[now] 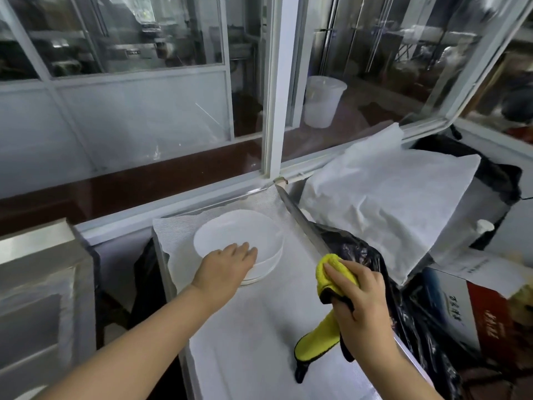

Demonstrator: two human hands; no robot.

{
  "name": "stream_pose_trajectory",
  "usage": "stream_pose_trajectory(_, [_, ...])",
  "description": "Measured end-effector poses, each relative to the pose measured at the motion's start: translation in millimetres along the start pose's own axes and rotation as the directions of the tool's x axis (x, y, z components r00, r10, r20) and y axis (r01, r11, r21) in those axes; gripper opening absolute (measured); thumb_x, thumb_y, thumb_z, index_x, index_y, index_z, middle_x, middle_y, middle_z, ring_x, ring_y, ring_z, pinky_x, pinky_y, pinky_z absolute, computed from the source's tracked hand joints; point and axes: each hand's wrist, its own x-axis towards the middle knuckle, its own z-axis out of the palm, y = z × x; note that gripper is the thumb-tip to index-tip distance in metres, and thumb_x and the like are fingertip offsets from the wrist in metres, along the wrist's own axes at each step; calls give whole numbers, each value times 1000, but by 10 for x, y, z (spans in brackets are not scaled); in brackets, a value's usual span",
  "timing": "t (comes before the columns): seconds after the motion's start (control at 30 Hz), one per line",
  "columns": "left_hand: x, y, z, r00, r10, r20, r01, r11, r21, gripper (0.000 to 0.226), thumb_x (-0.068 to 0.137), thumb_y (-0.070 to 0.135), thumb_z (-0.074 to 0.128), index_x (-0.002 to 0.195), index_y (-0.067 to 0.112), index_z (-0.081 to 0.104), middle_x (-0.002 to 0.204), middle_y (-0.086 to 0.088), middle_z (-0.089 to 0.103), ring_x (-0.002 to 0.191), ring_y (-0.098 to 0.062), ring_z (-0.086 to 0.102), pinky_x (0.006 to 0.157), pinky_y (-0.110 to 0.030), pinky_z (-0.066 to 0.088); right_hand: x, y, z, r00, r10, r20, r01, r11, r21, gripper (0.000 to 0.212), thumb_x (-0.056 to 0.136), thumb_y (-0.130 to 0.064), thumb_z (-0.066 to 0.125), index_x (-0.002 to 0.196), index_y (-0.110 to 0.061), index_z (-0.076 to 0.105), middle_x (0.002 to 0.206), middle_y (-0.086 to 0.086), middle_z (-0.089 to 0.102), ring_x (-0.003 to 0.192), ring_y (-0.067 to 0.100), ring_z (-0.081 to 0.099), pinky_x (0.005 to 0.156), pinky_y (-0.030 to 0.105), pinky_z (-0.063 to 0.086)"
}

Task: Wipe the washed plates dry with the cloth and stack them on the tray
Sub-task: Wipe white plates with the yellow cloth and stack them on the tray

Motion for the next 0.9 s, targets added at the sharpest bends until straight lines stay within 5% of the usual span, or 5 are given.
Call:
stream_pose_trajectory(0.1, [25, 18, 119, 1000, 4, -31, -4, 1000, -4, 81, 32, 8, 87, 106, 12, 55, 93, -1, 74, 71, -17, 70, 47, -24, 51, 37, 84, 63, 1000, 16, 9, -16, 1000, 10, 52, 74, -5, 49, 118, -30, 56, 118, 3, 56, 91, 24, 43, 84, 21, 32])
stream_pose_trajectory(0.4, [33, 34, 382, 998, 17, 61, -16, 1000, -13, 58, 37, 15, 90, 93, 14, 77, 97, -5, 74, 88, -23, 72, 71, -35, 59, 108, 218, 239, 998, 14, 60, -13, 1000, -6, 52, 66, 6, 58, 113, -12, 70, 114, 13, 60, 91, 32, 49, 92, 15, 29])
stream_pose_trajectory(0.6, [107, 73, 432, 982, 25, 188, -6, 995, -99, 61, 48, 58, 86, 93, 16, 77, 98, -4, 74, 91, -20, 71, 73, -31, 58, 142, 242, 348, 997, 12, 77, -13, 1000, 9, 54, 66, 6, 57, 114, -17, 68, 116, 10, 59, 91, 30, 47, 83, 27, 35])
stream_pose_trajectory(0.77, [109, 88, 490, 976, -2, 217, 32, 990, -139, 56, 60, 59, 79, 98, 18, 75, 103, -3, 72, 96, -20, 69, 78, -29, 56, 240, 233, 461, 997, 21, 68, -23, 999, 23, 62, 65, 6, 55, 116, -28, 56, 113, 4, 56, 89, 28, 45, 91, 17, 31])
stream_pose_trajectory(0.9, [90, 75, 525, 982, -41, 183, 74, 982, -174, 50, 68, 58, 74, 100, 19, 73, 107, -2, 71, 101, -20, 66, 83, -31, 54, 411, 204, 607, 995, 17, 94, -19, 1000, 21, 52, 66, 5, 55, 109, -19, 71, 112, 1, 54, 88, 30, 47, 90, 18, 31])
